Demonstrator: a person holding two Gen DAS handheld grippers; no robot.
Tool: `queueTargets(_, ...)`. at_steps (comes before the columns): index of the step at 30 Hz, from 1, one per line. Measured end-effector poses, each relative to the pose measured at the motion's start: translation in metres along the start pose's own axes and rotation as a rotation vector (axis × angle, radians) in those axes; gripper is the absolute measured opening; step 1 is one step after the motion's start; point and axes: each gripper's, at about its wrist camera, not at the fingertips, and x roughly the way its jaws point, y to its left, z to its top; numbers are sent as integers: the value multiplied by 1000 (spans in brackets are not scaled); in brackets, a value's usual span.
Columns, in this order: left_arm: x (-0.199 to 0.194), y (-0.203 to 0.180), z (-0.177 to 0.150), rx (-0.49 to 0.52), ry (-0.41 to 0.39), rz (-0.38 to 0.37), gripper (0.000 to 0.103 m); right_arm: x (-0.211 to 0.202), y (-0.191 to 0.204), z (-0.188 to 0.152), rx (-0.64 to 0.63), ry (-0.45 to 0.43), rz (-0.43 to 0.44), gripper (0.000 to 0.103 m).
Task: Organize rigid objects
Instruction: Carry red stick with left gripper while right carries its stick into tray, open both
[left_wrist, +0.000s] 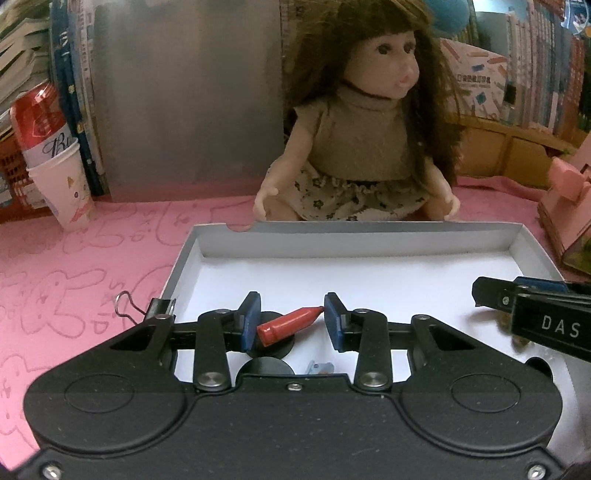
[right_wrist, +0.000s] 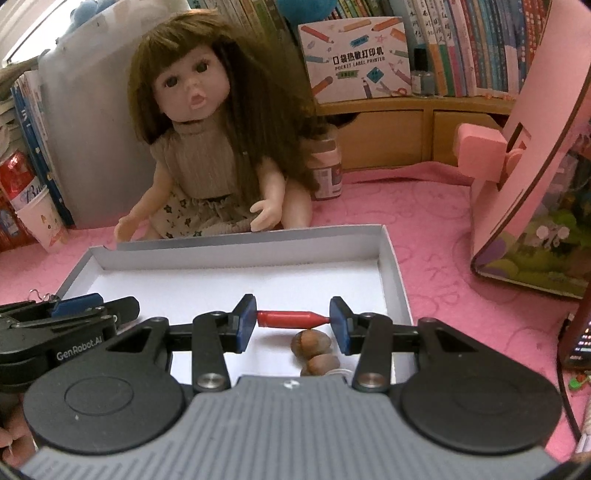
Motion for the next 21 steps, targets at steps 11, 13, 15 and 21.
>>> queueTargets(11,1,-3,-1,21,-11,4,36,2,0,0,0,7,-3,50)
queueTargets(13,1,-3,-1,19,-10,2,36,2,0,0,2,6,-3,50)
queueTargets(15,1,-2,-1,16,-8,-1,40,2,1,-1,5,6,-4,53)
queueTargets(21,-2,1,1,-14,-1,-10,62,-2,1,0,21,-5,-4,70)
